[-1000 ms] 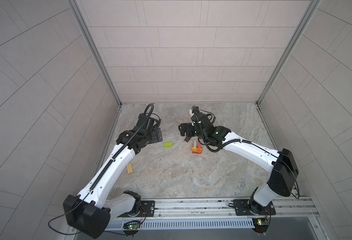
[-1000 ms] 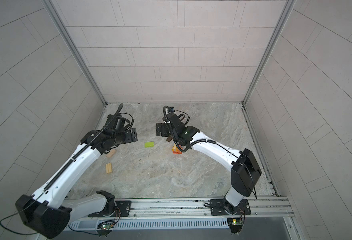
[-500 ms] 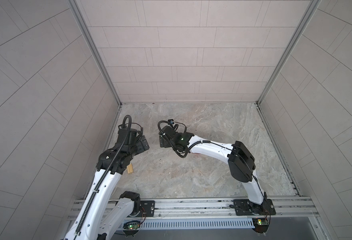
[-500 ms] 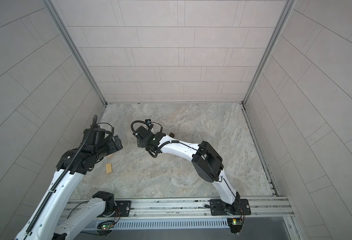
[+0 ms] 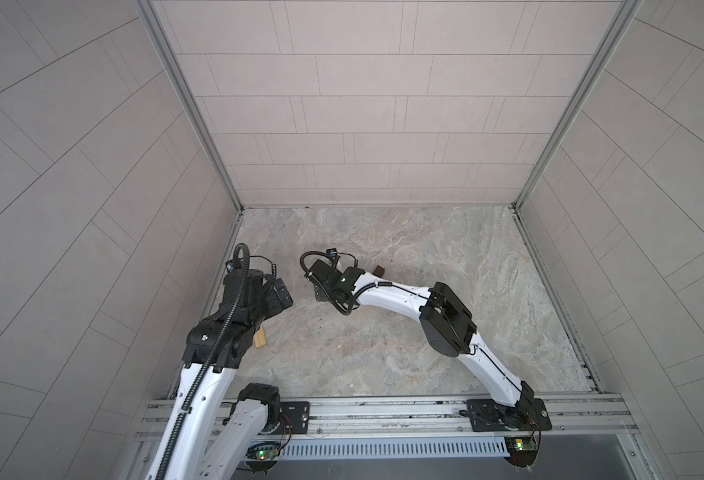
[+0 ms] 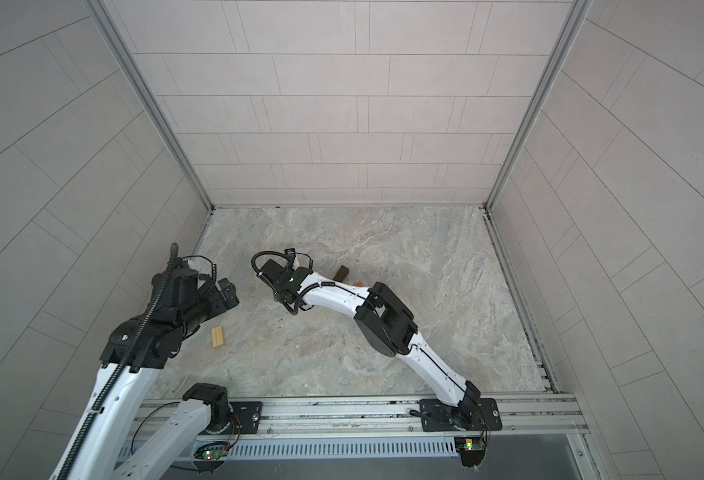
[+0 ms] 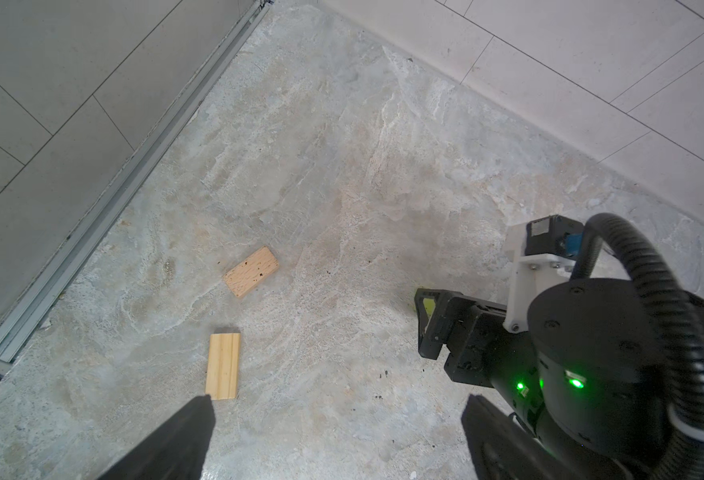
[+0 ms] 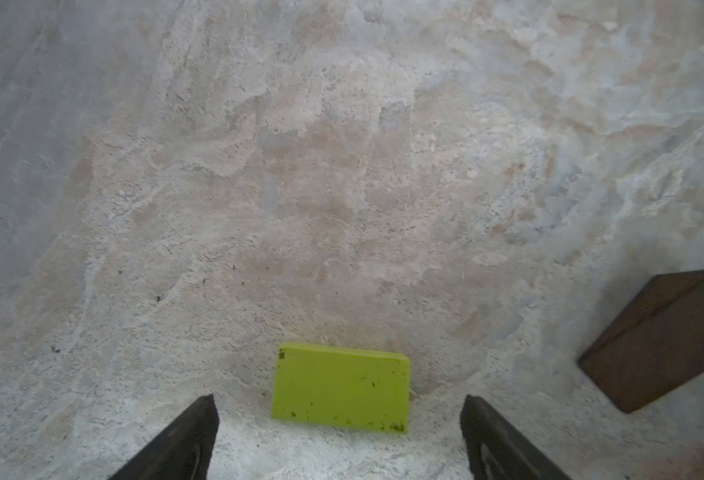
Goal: Build the wood block tower
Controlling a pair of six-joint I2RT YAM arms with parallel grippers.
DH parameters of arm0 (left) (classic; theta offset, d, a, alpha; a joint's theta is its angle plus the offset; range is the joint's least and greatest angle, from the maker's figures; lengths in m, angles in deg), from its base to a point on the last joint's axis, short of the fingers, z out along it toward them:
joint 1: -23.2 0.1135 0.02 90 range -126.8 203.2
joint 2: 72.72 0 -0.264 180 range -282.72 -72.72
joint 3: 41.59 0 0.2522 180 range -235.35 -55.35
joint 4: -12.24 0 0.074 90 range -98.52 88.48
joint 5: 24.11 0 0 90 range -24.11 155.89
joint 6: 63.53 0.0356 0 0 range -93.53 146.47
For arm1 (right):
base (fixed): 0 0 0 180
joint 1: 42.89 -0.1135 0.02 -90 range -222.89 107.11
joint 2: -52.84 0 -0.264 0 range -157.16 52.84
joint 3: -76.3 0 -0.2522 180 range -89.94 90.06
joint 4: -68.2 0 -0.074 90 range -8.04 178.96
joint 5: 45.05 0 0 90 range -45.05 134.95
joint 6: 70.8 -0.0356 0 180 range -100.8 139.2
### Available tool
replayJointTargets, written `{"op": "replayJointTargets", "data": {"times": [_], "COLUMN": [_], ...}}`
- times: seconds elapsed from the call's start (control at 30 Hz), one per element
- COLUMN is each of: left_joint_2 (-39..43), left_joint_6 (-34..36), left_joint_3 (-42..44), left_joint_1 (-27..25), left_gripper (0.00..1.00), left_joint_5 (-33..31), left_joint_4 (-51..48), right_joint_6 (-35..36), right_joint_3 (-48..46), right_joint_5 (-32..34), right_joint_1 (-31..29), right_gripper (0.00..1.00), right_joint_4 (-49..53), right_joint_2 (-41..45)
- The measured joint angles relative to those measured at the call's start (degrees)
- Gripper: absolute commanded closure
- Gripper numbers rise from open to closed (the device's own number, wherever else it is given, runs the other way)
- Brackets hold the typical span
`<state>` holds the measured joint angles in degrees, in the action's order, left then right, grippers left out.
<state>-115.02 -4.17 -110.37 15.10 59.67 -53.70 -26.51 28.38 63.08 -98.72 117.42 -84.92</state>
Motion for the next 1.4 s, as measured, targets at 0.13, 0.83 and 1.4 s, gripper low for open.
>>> {"op": "replayJointTargets", "data": {"times": [0.13, 0.83, 1.4], "left_joint_2": [-0.39, -0.35, 0.0], "left_joint_6": [0.0, 0.0, -0.02], "left_joint_3": [0.04, 0.31, 0.31], "left_joint_1": [0.31, 0.74, 1.46], "left_gripper": [0.0, 0.0, 0.0], "left_joint_5": [0.42, 0.59, 0.39], "left_joint_4": [0.04, 0.07, 0.07], "right_joint_6": [-0.26, -2.73, -2.49], "right_joint_3": [2.64, 5.09, 5.2], "right_joint_5": [0.02, 0.2, 0.55], "right_joint_1": [0.0, 0.0, 0.0], "right_gripper": [0.1, 0.28, 0.55], "right_joint_4": [0.61, 1.79, 2.8], "right_joint_2": [-1.77, -6.25, -6.1]}}
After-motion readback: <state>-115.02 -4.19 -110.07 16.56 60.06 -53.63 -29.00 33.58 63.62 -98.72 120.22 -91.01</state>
